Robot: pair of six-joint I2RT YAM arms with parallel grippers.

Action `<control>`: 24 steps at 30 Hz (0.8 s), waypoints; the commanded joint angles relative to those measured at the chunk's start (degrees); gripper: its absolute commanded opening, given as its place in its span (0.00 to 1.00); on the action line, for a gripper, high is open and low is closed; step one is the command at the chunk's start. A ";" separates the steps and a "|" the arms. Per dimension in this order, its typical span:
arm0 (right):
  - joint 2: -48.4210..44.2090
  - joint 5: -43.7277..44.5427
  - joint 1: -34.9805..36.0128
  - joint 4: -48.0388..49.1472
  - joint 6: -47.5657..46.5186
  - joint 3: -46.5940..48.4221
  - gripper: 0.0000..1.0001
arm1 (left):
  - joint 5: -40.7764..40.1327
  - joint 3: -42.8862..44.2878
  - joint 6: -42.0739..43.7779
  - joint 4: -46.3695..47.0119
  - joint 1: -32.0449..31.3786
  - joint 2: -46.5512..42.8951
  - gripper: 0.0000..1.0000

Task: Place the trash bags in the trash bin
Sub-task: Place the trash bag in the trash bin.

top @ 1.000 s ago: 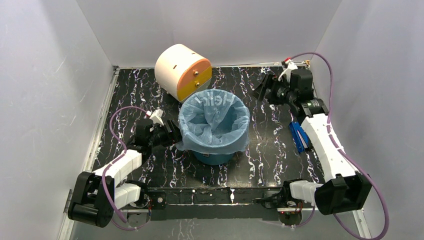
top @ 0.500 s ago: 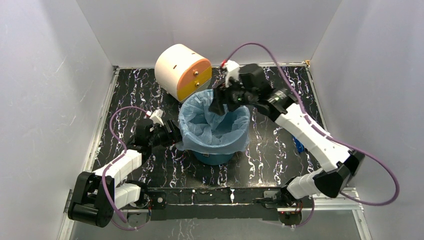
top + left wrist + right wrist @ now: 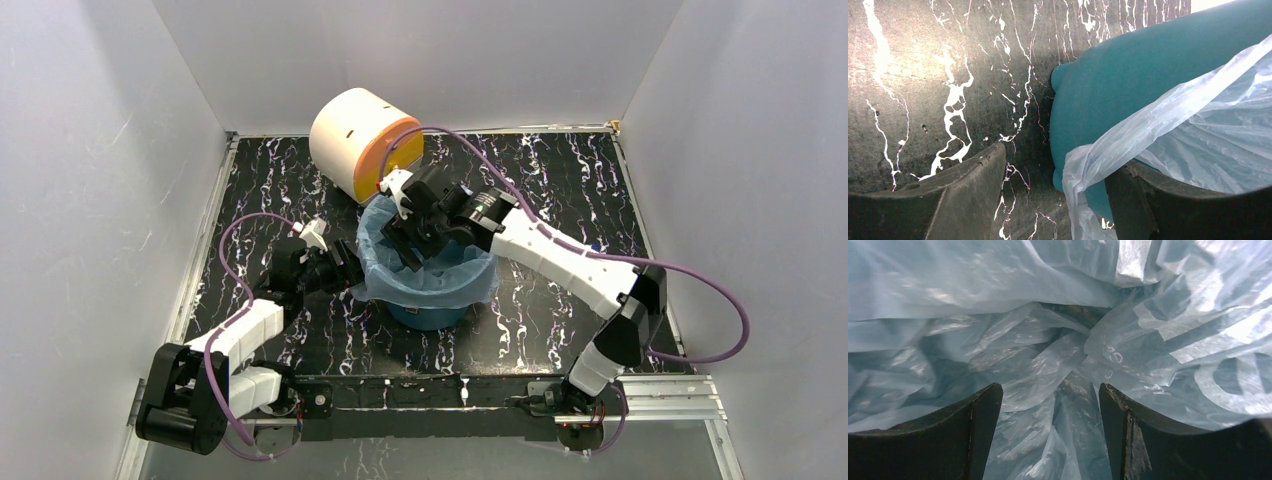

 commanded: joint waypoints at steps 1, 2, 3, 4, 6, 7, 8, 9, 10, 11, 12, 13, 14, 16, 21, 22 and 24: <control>1.17 2.88 0.13 0.53 -1.87 -1.87 0.80 | -0.40 0.55 1.08 -0.23 -0.30 -0.59 0.68; 1.48 2.40 0.12 0.69 -2.16 -2.65 0.80 | -0.27 0.54 1.05 -0.23 -0.28 -0.68 0.67; 1.89 1.85 0.17 0.98 -2.26 -3.45 0.81 | -0.24 0.54 1.02 -0.29 -0.30 -0.70 0.66; 2.28 0.87 0.19 1.21 -2.54 -3.97 0.80 | -0.28 0.50 1.02 -0.24 -0.25 -0.70 0.66; 3.23 0.12 0.12 1.75 -2.83 -5.08 0.80 | -0.29 0.45 0.95 -0.08 -0.28 -0.55 0.66; 3.84 0.34 0.14 1.67 -2.59 -5.20 0.80 | -0.29 0.45 0.94 -0.13 -0.29 -0.49 0.66; 4.36 0.40 0.12 1.64 -2.38 -5.47 0.80 | -0.25 0.52 1.01 -0.26 -0.29 -0.44 0.66; 4.63 0.33 0.12 1.91 -2.24 -6.25 0.80 | -0.31 0.60 1.08 -0.43 -0.30 -0.44 0.66; 4.88 0.27 0.19 1.99 -1.87 -6.80 0.80 | -0.30 0.55 1.10 -0.51 -0.26 -0.44 0.66; 4.97 0.23 0.15 2.40 -1.63 -7.57 0.80 | -0.36 0.54 1.10 -0.57 -0.29 -0.50 0.66; 4.87 0.24 0.13 3.14 -1.58 -8.54 0.80 | -0.44 0.50 1.06 -0.58 -0.30 -0.60 0.66; 4.92 0.06 0.19 3.58 -1.61 -9.20 0.79 | -0.43 0.46 1.04 -0.47 -0.30 -0.57 0.66; 4.95 0.00 0.19 3.92 -1.58 -9.66 0.80 | -0.44 0.45 0.94 -0.41 -0.30 -0.49 0.66; 5.16 -0.08 0.11 3.94 -1.51 -10.09 0.80 | -0.33 0.60 0.93 -0.47 -0.30 -0.29 0.66; 6.50 0.52 0.15 5.80 -1.63 -12.93 0.81 | -0.32 0.80 1.02 -0.56 -0.29 -0.26 0.65; 7.24 1.48 0.12 5.35 -1.01 -12.64 0.82 | -0.41 0.80 0.97 -0.58 -0.30 -0.22 0.65; 7.36 3.37 0.13 4.95 -0.33 -11.81 0.84 | -0.54 0.65 0.95 -0.34 -0.30 -0.27 0.65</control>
